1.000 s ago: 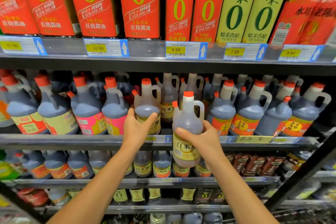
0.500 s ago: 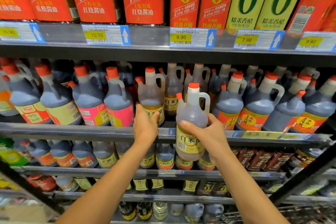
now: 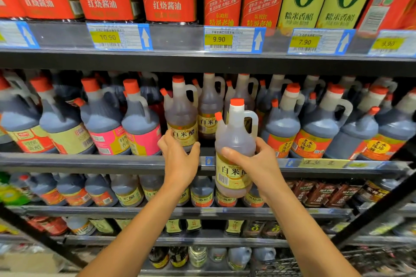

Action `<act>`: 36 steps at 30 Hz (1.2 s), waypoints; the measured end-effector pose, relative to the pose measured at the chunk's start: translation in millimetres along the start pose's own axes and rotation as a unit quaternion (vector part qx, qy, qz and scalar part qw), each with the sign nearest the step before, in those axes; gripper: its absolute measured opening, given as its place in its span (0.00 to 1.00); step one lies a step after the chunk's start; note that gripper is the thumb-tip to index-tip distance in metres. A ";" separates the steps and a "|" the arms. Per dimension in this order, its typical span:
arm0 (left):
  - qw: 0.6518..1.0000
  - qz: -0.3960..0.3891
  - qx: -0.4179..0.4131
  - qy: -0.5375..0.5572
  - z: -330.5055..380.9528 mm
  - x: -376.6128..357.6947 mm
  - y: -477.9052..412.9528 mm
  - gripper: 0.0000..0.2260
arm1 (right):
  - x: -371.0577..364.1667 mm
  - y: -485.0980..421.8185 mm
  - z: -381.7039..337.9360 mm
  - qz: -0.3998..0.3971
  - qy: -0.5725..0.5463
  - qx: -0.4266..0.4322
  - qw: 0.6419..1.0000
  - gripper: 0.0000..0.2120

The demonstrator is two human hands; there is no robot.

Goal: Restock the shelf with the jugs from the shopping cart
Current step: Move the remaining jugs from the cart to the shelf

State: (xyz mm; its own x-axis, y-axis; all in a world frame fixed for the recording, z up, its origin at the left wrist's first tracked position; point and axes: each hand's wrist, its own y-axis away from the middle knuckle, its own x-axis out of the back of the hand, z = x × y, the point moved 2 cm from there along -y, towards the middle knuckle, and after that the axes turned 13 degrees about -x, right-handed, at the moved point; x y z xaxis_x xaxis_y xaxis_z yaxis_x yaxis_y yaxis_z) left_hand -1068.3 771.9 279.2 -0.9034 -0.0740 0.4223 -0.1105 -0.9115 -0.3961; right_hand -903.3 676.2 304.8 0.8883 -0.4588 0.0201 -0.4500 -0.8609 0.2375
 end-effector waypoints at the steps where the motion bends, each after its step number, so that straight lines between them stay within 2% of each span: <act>1: 1.000 0.010 0.000 0.008 -2.0 0.7 -0.7 0.24 | 0.2 -0.3 -0.1 -0.001 -0.001 -0.001 1.000 0.27; 5: 1.000 0.029 -0.001 -0.002 -7.3 0.9 -11.8 0.14 | 0.9 -1.4 -0.4 -0.004 -0.007 -0.006 1.000 0.27; 11: 0.995 0.076 -0.024 -0.058 -10.3 -2.6 -23.6 0.13 | 1.2 -1.7 -0.9 -0.007 -0.001 -0.008 1.000 0.27; 14: 0.991 0.094 -0.016 -0.099 -10.5 -2.9 -27.6 0.09 | 1.1 -2.0 -0.1 -0.005 0.004 -0.008 1.000 0.28; 17: 0.988 0.104 -0.049 -0.106 -13.3 -1.8 -24.8 0.06 | 1.1 -1.8 -0.1 -0.007 0.000 -0.007 1.000 0.27; 21: 0.981 0.046 -0.139 -0.127 -21.5 6.6 -13.2 0.09 | 1.1 -1.3 -0.9 -0.011 0.003 -0.006 1.000 0.26; 25: 0.948 -0.047 -0.254 -0.187 -25.8 11.3 -1.5 0.18 | 0.8 -1.7 -1.2 -0.010 0.000 -0.006 1.000 0.27; 36: 0.906 -0.138 -0.274 -0.293 -35.4 7.2 1.0 0.25 | -0.9 2.2 -6.8 0.006 0.002 0.011 1.000 0.26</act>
State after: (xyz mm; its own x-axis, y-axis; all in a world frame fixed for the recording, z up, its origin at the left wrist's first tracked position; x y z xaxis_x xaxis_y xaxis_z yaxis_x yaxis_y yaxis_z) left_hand -1089.6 784.8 252.9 -0.4533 -0.2225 0.8631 -0.6319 -0.6027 -0.4872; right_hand -904.5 676.1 311.9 0.8834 -0.4678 0.0268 -0.4621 -0.8603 0.2151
